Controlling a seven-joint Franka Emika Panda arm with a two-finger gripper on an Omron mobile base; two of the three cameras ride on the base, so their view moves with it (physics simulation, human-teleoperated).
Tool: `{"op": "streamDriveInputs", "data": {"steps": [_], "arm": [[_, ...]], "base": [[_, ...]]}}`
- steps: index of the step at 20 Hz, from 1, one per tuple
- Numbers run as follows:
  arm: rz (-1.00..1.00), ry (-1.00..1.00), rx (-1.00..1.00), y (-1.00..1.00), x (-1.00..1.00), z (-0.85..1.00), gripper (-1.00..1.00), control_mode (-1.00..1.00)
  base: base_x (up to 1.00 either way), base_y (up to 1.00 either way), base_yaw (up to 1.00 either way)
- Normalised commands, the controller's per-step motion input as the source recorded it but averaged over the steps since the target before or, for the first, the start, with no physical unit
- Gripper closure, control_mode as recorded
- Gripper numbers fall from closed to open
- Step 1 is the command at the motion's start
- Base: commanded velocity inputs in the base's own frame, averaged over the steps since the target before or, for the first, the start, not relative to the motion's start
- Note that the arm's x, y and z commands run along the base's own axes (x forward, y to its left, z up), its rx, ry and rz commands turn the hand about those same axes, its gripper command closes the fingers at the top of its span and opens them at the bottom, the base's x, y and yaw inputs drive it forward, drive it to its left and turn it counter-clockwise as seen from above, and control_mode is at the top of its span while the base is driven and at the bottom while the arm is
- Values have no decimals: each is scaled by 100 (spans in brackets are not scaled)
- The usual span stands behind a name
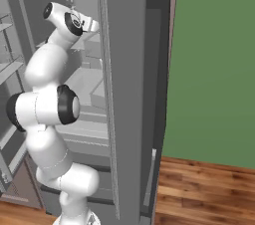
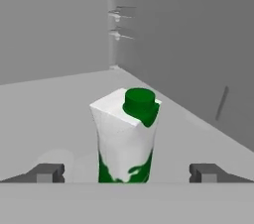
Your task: Take out the milk from the fridge and place it on the tray on the counter. Then take the sugar cube near the tray and place it in the tray.
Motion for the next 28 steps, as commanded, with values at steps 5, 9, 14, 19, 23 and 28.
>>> {"op": "streamDriveInputs", "data": {"steps": [5,9,14,19,23,28], "arm": [[-2,0,0,0,20,0,-100,-100],[0,0,0,-1,14,0,-100,-100],[0,0,0,-17,2,0,-100,-100],[-3,0,0,-3,17,0,-100,-100],[-3,0,0,-4,9,0,-100,-100],[-2,0,0,-13,0,-1,-100,-100]], "base": [[0,0,0],[0,0,0],[0,0,0],[0,0,0],[0,0,0],[0,0,0]]}}
